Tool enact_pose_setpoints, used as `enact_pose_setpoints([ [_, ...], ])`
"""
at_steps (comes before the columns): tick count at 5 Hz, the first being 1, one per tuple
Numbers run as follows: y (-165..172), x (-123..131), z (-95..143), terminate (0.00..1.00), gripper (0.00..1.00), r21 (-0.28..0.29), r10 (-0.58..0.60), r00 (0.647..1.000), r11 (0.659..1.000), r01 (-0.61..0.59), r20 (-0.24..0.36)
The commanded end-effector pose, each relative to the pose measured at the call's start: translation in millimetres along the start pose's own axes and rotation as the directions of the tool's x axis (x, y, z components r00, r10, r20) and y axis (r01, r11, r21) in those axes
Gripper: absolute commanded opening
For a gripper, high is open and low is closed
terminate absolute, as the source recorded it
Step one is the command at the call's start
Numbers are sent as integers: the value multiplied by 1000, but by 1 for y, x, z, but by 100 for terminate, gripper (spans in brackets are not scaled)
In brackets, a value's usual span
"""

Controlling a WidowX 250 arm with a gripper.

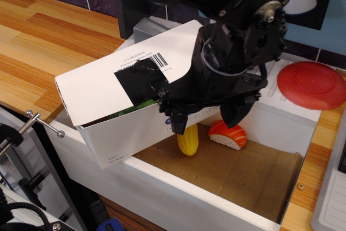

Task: Open white1fbox flap

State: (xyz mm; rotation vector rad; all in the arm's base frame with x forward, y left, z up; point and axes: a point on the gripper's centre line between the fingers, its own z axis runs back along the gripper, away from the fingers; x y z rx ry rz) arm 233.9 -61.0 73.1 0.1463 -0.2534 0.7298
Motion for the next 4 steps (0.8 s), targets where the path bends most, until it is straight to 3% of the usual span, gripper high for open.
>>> enact_pose_setpoints([
  [1, 0, 0, 0, 0, 100, 0, 0, 1000, 1000, 0, 0],
  [2, 3, 6, -6, 0, 100, -64, 77, 994, 995, -72, 79],
  [4, 0, 24, -6, 0, 100, -91, 196, 974, 978, -186, 117],
])
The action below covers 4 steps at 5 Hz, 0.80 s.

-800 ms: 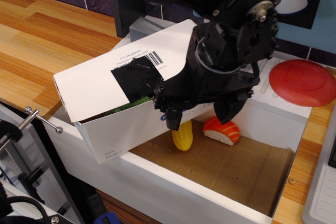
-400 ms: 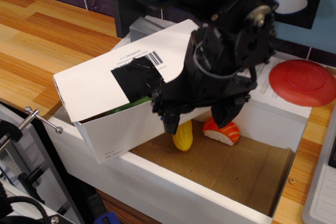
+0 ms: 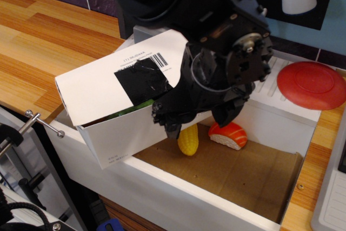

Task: Open white1fbox flap

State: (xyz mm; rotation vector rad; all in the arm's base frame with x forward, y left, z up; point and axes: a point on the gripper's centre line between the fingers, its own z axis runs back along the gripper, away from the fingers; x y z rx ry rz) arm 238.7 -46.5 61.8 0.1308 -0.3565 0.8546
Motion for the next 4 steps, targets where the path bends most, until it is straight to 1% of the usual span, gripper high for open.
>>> enact_pose_setpoints([
  [1, -9, 22, 6, 0, 100, -76, 60, 996, 996, -56, 60],
  [2, -8, 27, 3, 0, 100, -91, 67, 995, 994, -61, 71],
  [4, -5, 40, 14, 0, 100, -71, 67, 984, 996, -56, 165],
])
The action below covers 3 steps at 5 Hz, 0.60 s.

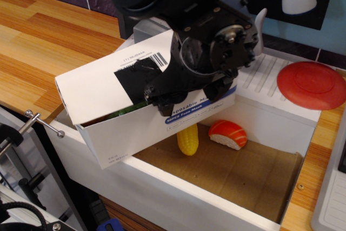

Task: Open white1fbox flap

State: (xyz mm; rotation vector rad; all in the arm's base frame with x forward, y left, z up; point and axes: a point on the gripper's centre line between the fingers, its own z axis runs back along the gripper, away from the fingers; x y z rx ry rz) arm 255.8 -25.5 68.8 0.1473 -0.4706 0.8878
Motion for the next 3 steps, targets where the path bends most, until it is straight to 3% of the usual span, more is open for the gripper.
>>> enact_pose_setpoints([
  [1, -6, 24, 22, 0, 100, -22, -3, 995, 1000, 5, 102],
  [2, -10, 35, 35, 0, 100, 9, -30, 988, 1000, 29, 152],
  [3, -8, 53, 37, 0, 100, 29, -82, 967, 997, 78, 241],
])
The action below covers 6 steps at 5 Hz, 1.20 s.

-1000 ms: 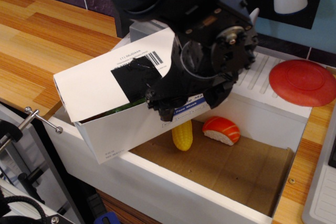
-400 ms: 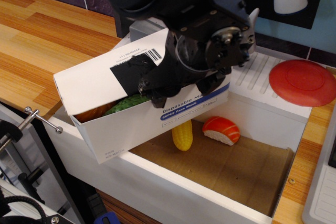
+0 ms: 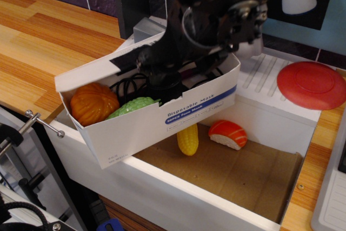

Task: Open white1fbox flap

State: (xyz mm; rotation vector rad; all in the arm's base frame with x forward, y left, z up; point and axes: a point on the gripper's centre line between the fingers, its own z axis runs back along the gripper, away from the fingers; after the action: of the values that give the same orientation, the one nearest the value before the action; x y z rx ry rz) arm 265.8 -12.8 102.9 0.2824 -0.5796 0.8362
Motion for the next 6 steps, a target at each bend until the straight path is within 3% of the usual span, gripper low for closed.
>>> enact_pose_setpoints([
  [1, -4, 53, 4, 0, 100, -37, -69, 990, 997, 74, 125],
  [3, -3, 106, -11, 0, 100, -28, -116, 983, 992, 121, 139],
  [4, -1, 126, -25, 0, 100, -31, -118, 987, 992, 122, 108],
  [5, -2, 132, -44, 0, 100, -45, -110, 986, 992, 117, 127],
  [6, -6, 139, -57, 0, 100, -67, -117, 991, 990, 122, 69],
])
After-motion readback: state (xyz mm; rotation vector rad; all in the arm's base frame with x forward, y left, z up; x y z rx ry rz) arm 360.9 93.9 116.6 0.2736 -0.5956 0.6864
